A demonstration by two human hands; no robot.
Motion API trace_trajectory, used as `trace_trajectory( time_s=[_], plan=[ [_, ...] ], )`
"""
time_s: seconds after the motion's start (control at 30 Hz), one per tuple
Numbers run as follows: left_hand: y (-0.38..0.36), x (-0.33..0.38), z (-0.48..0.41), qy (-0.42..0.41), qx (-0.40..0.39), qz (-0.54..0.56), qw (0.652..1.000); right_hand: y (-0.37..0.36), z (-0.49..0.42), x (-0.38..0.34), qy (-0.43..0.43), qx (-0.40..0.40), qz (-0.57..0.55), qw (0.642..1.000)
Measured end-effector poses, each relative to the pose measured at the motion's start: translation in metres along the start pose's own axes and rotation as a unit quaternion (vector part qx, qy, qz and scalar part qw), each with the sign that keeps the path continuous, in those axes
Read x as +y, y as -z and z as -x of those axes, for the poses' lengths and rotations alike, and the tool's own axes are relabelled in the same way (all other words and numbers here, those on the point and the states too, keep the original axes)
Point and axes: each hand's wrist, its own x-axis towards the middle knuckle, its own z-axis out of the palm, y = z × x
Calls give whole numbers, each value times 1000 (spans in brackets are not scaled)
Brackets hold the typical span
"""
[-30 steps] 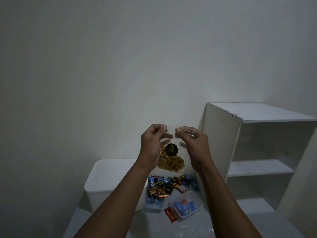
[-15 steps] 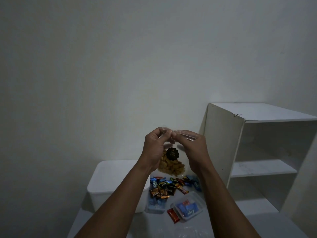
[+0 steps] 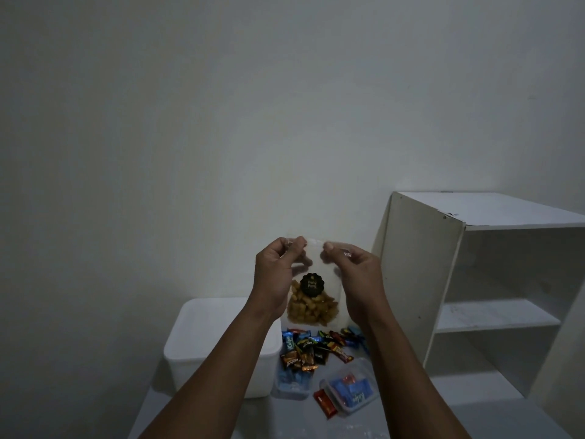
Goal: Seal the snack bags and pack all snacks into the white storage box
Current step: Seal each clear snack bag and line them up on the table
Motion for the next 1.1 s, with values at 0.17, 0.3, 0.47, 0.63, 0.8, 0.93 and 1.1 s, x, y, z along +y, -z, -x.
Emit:
trace_trajectory(
  time_s=[0.17,0.3,0.47,0.63,0.8,0.93,1.1],
  plan=[
    [8,0,0,9,-24,-1,1000,-9,-3,3,17,23,6,1000],
    [10,3,-4,-1,2,-23,1000,-15,-1,5,27,12,15,999],
    [12,2,-6,12,13,-8,1000,-19,-2,5,32,2,17,999],
    [13,-2,-9,9,18,35,999,-18,-3,8,20,3,20,1000],
    [8,-13,-6,-9,-8,-18,1000,-15,-7,6,4,-36,26,999],
    [4,-20,-3,-18,13,-20,1000,-13,-9,14,-2,5,59,998],
    [3,-25,-5,-35,51,-78,995,-12,-8,21,-23,19,56,998]
  ],
)
